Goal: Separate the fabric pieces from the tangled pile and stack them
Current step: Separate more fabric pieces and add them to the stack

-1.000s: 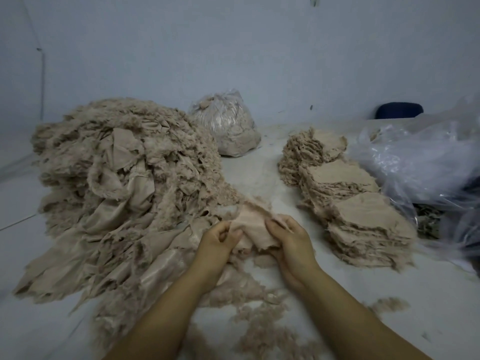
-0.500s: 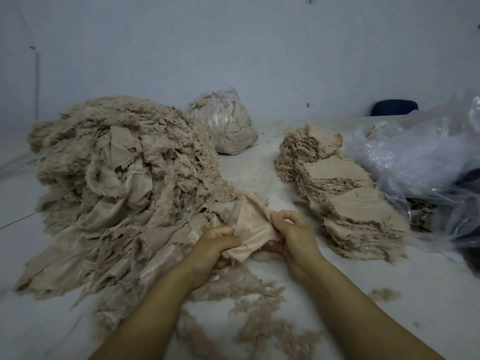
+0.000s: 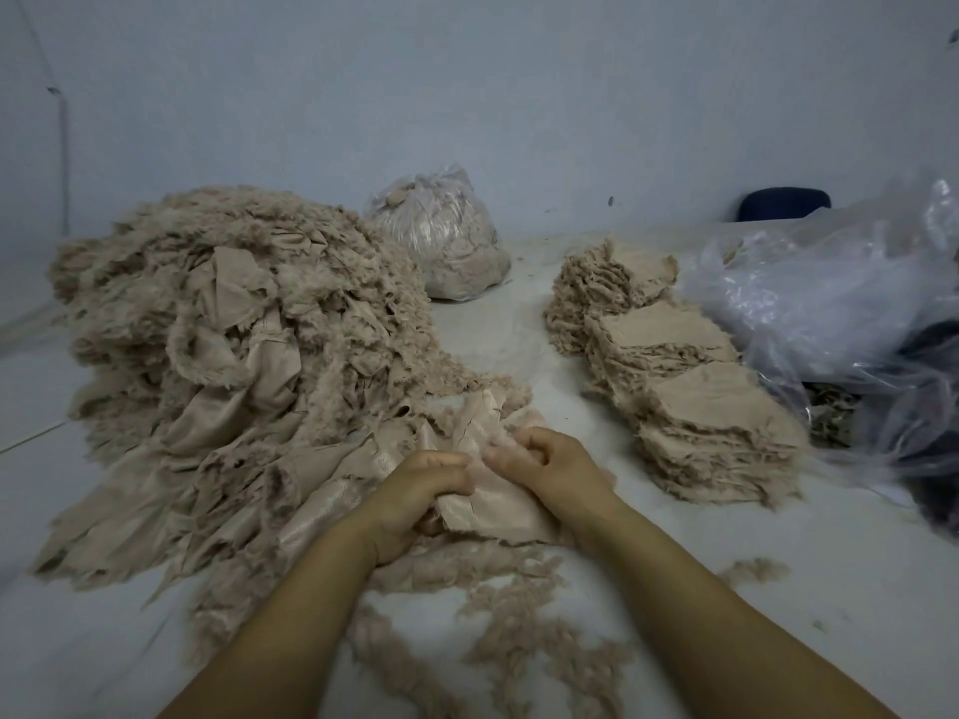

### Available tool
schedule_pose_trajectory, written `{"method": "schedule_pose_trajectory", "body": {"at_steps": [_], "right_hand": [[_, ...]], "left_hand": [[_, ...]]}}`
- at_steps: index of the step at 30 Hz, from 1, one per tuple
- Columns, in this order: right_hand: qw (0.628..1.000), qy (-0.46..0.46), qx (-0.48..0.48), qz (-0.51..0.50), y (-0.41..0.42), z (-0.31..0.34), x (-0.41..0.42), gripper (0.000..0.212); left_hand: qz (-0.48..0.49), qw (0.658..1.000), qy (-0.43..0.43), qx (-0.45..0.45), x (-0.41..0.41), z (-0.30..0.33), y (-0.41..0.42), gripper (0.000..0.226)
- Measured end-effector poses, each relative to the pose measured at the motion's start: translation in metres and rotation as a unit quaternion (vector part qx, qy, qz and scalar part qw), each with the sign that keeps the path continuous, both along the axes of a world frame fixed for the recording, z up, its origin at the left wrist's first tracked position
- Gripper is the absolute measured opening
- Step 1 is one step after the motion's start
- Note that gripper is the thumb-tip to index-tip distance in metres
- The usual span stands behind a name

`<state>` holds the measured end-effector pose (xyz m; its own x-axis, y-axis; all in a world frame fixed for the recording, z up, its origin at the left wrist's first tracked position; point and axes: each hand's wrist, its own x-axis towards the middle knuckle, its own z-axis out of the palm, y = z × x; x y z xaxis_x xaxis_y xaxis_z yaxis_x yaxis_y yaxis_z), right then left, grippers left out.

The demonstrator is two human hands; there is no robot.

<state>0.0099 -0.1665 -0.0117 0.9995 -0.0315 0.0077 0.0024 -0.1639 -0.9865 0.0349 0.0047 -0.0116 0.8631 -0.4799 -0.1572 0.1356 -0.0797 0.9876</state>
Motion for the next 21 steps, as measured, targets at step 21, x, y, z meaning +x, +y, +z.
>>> {"method": "schedule_pose_trajectory", "body": {"at_steps": [21], "right_hand": [[0.95,-0.133,-0.109,-0.26,-0.02,0.03,0.026,0.043]], "left_hand": [[0.248,0.964,-0.021,-0.094,0.019,-0.003,0.017,0.035]]}}
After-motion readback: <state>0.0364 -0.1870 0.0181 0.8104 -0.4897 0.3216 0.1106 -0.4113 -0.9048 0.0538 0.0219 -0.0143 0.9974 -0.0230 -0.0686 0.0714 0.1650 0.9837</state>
